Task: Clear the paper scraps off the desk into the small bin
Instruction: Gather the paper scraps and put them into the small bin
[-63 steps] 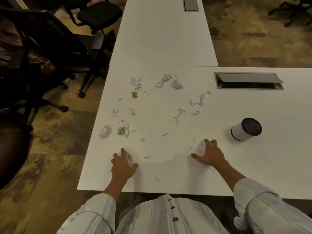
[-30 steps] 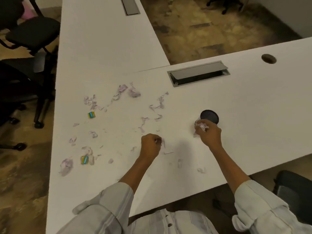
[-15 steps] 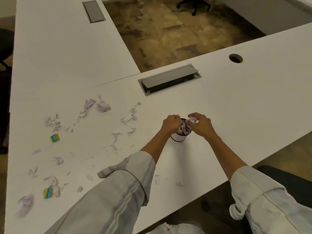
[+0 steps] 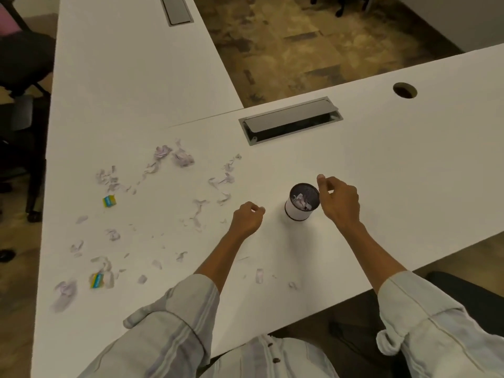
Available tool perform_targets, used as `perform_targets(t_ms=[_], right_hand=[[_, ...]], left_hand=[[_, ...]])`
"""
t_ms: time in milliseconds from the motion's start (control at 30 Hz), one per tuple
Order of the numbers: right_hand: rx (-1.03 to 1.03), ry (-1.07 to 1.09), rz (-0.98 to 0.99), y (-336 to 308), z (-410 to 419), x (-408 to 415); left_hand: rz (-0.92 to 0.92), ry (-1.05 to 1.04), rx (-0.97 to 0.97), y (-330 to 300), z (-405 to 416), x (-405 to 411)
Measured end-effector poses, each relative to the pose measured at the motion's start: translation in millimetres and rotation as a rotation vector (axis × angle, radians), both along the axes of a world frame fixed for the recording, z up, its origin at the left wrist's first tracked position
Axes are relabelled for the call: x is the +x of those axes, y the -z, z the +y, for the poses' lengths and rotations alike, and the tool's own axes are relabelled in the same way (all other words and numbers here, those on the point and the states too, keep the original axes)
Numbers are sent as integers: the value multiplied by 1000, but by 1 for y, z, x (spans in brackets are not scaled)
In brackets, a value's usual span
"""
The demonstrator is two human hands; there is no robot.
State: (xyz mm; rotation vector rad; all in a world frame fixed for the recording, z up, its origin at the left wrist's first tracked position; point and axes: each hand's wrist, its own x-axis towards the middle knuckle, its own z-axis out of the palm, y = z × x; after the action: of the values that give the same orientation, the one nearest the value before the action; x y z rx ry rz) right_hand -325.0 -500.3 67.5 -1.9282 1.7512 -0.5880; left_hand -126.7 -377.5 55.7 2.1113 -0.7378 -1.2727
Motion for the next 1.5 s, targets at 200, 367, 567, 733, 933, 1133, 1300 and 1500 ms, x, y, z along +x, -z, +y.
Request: perform_targets(t_ms=[200,367,567,733,933,1133,1300,1500], right_hand=[[-30,-81,81,47,90,-22],[422,-166,392,91,156,-38],[509,-240,312,95,194,-3],[485,-381,230,91,200,66],[460,-478,40,85,196,136],[499,-325,67,89,189,98],[649,-284,151,96,195,75],[638,-335,17,93,185,138]], left_hand=[[-343,371,93,39,76,16],[-524,477,246,50,137,31],[-584,347,436,55,218,50],[-557,285,572,57,271,50],[-439,107,453,63,304,47],[-299,-76,222,69,304,55],[-227,-211,138,76,293,66],[-197,-313,104,87,264,82]])
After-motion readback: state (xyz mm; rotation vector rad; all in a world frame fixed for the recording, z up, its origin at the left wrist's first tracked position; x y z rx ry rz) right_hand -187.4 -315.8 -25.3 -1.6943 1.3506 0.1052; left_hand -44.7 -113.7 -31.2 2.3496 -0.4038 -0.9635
